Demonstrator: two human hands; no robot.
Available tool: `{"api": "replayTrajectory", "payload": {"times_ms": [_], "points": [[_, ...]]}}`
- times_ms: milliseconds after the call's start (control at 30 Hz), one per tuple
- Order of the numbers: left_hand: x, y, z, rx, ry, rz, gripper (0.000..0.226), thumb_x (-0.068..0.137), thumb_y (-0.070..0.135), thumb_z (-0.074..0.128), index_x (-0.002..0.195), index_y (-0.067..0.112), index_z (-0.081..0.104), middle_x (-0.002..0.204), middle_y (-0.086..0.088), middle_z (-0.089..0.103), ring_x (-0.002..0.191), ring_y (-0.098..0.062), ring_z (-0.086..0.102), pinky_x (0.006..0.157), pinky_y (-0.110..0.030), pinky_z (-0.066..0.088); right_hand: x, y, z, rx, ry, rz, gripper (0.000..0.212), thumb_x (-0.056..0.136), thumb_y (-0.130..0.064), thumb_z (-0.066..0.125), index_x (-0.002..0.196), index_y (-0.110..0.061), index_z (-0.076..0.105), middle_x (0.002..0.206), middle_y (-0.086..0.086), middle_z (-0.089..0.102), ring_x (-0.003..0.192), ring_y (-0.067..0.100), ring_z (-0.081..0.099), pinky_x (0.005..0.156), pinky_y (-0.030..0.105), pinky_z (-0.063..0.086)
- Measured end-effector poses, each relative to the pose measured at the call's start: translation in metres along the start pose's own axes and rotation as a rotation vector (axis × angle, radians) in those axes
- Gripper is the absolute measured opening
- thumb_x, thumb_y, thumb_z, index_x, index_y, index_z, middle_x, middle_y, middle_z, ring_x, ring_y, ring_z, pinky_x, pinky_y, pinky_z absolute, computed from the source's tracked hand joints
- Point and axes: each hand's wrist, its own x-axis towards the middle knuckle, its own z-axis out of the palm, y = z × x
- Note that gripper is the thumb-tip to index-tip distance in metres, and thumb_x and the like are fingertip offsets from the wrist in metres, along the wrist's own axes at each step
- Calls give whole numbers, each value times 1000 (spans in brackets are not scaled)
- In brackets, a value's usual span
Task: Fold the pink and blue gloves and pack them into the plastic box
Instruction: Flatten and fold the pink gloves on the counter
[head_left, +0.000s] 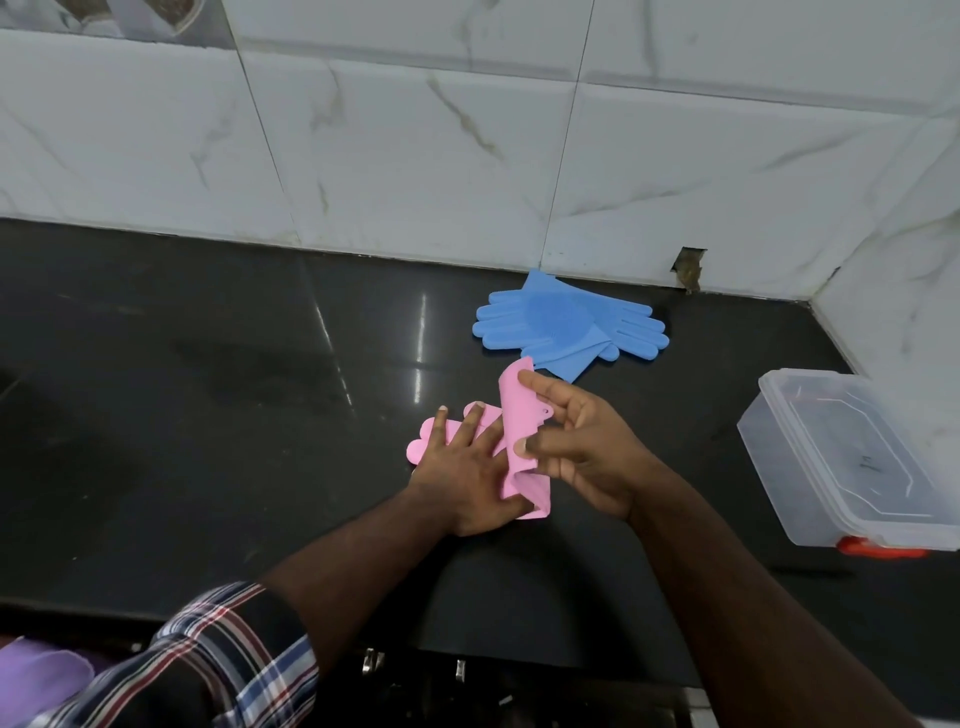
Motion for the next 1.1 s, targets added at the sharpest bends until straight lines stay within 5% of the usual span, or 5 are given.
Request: {"api": "replayTrajectory", "payload": {"times_ms": [467, 667, 833, 967, 1100], "points": [[-15, -29, -17, -166, 103, 53, 72, 88, 54, 23, 154, 25, 29, 163, -1, 29, 153, -28, 15, 121, -58, 10, 15, 17, 24, -325, 109, -13, 83, 76, 12, 70, 147, -22, 43, 138, 2, 52, 96, 16, 67, 77, 37, 61], [-26, -76, -10, -726, 374, -497, 34, 96, 17, 55, 129, 17, 66, 125, -3, 67, 116, -22, 61, 103, -33, 44, 19, 20, 38, -458, 83, 14, 87, 75, 10, 72, 150, -21, 39, 127, 12, 56, 88, 21, 61, 63, 26, 58], [-30, -81, -9, -1000, 292, -564, 20, 95, 17, 63, 110, 22, 76, 103, 7, 76, 97, -12, 70, 94, -34, 54, 32, 31, 53, -696, 113, -4, 87, 74, -3, 72, 151, -24, 36, 128, 2, 60, 88, 18, 68, 85, 38, 59], [-29, -81, -4, -1128, 351, -536, 18, 92, 10, 66, 104, 20, 76, 93, 4, 77, 89, -15, 72, 89, -38, 57, 33, 37, 66, -764, 77, -21, 80, 81, -3, 67, 151, -25, 35, 131, -13, 54, 83, 9, 63, 72, 12, 53], [-28, -75, -10, -1203, 374, -592, 25, 98, 21, 58, 83, 12, 75, 76, -2, 76, 70, -14, 69, 75, -36, 55, 37, 52, 69, -892, 63, -15, 76, 85, -15, 67, 151, -30, 32, 148, -8, 46, 114, 21, 61, 103, 37, 48]]}}
